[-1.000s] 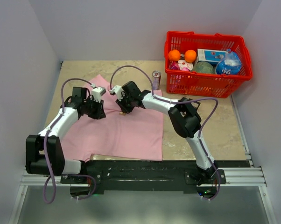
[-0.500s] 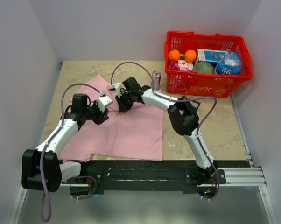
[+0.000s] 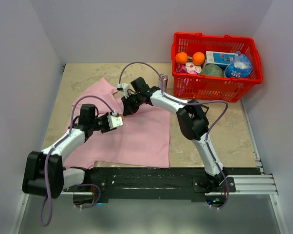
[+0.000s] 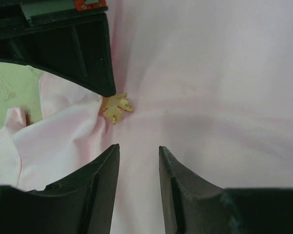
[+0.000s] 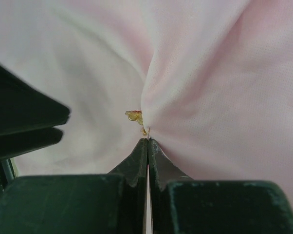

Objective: Remove the brooch from the garment

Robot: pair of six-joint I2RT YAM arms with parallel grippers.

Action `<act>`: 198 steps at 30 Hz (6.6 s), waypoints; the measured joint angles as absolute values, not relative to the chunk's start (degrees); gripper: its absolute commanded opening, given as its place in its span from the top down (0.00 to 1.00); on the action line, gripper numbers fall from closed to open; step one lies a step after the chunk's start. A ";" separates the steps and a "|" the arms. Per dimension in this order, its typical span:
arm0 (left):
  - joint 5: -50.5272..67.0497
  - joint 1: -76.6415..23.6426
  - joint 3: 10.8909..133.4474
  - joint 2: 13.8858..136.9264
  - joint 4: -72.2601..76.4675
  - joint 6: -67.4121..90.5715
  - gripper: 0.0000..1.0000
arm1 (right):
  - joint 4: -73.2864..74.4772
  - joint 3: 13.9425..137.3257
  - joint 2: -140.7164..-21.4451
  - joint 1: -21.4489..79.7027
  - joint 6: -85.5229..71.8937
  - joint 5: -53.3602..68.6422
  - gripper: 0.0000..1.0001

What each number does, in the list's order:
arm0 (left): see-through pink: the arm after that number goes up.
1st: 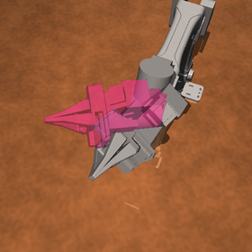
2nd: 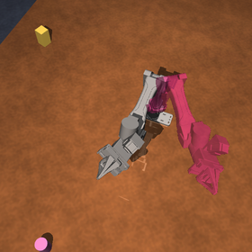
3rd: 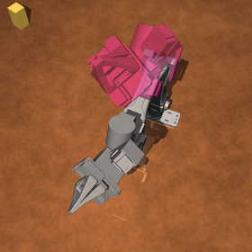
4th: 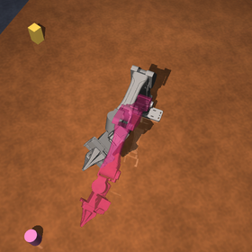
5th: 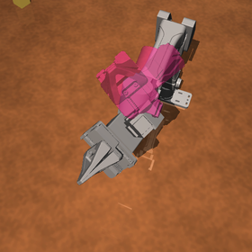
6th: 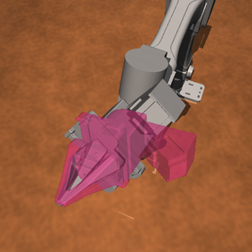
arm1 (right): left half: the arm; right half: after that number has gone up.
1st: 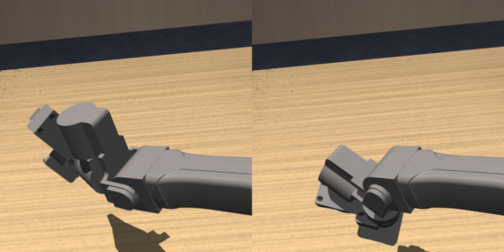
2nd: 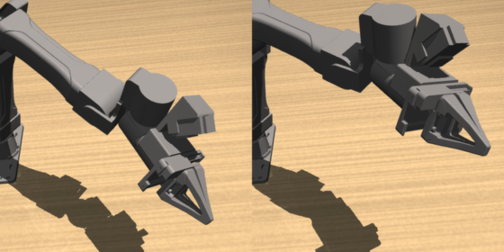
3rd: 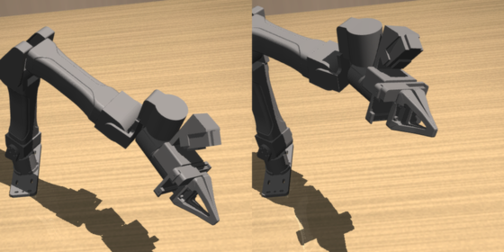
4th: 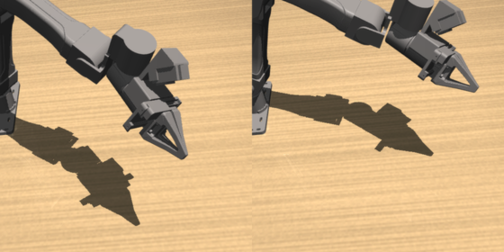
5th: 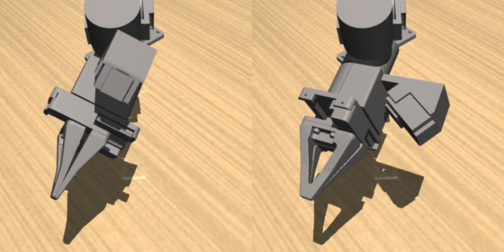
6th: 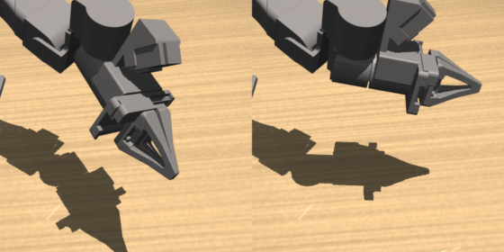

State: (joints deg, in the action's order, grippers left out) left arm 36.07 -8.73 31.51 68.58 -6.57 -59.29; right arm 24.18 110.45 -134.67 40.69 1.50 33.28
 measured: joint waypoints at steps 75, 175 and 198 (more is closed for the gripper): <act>46.37 -5.17 63.94 108.18 -15.31 3.86 1.00 | 14.15 82.24 -108.66 39.51 31.33 30.52 0.62; 49.93 1.65 63.13 104.88 -22.37 4.34 0.51 | 54.13 125.91 -140.70 39.18 39.44 47.53 1.00; 44.73 1.58 59.27 104.95 -14.94 4.23 0.51 | 75.83 118.56 -137.80 38.92 53.45 49.17 1.00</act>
State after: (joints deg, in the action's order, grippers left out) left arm 44.73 1.58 59.27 104.95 -14.94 4.23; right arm 75.83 118.56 -137.80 38.92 53.45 49.17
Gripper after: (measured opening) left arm 0.489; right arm 0.070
